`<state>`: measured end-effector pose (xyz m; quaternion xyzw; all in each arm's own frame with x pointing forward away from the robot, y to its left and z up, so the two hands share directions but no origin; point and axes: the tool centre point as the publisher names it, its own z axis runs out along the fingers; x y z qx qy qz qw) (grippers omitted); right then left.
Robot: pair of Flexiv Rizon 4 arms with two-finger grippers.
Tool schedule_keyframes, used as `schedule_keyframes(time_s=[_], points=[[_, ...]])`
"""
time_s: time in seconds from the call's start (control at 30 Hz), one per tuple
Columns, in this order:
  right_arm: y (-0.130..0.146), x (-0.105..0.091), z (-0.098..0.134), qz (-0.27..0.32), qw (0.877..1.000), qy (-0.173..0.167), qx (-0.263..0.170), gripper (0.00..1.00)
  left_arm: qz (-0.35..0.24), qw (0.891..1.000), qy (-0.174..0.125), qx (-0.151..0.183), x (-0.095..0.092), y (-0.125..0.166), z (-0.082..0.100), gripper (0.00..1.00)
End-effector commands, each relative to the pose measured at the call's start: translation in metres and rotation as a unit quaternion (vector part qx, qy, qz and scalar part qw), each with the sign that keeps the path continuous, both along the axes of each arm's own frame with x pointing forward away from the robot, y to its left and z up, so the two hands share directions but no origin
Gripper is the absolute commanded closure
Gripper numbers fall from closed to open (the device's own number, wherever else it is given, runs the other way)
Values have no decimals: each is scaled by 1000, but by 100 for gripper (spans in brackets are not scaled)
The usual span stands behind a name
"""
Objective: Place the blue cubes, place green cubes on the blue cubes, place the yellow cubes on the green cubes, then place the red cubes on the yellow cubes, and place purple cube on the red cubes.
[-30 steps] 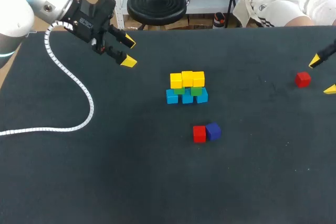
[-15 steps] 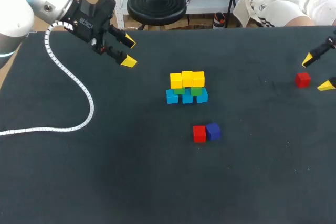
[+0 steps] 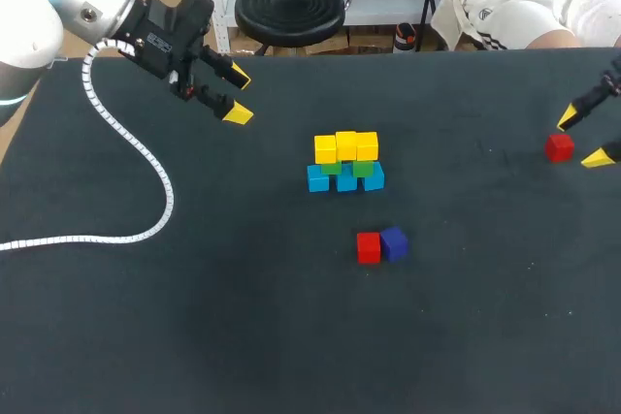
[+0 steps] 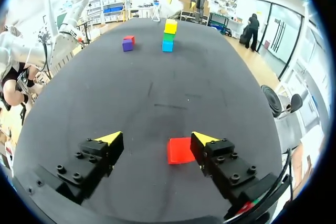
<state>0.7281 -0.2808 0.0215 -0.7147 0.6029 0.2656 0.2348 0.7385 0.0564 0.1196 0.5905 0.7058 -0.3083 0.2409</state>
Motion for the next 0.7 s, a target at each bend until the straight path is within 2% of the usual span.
schedule_keyframes(time_s=[0.03, 0.17, 0.2, 0.27, 0.3, 0.47, 0.7], points=[[2, 0, -1, 0, 1000, 1, 1, 40, -1, 1000, -1, 0, 0, 1, 0, 0], [0, 0, -4, -1, 1000, 6, 2, 49, -1, 1000, -1, 0, 0, 1, 0, 0], [0, 0, -4, -2, 1000, 7, 2, 42, -1, 1000, -1, 0, 0, 1, 0, 0], [-1, 0, -4, -2, 1000, 8, 1, 19, -1, 1000, -1, 0, 0, 1, 0, 0], [-1, -1, -4, -2, 1000, 8, 1, 1, -1, 1000, -1, 0, 0, 1, 0, 0], [-2, -3, -6, -2, 1000, 8, 4, 0, -1, 1000, -1, 0, 0, 1, 0, 0], [-4, 7, -8, -4, 1000, 10, 1, 0, -1, 1000, -1, 0, 0, 1, 0, 0]])
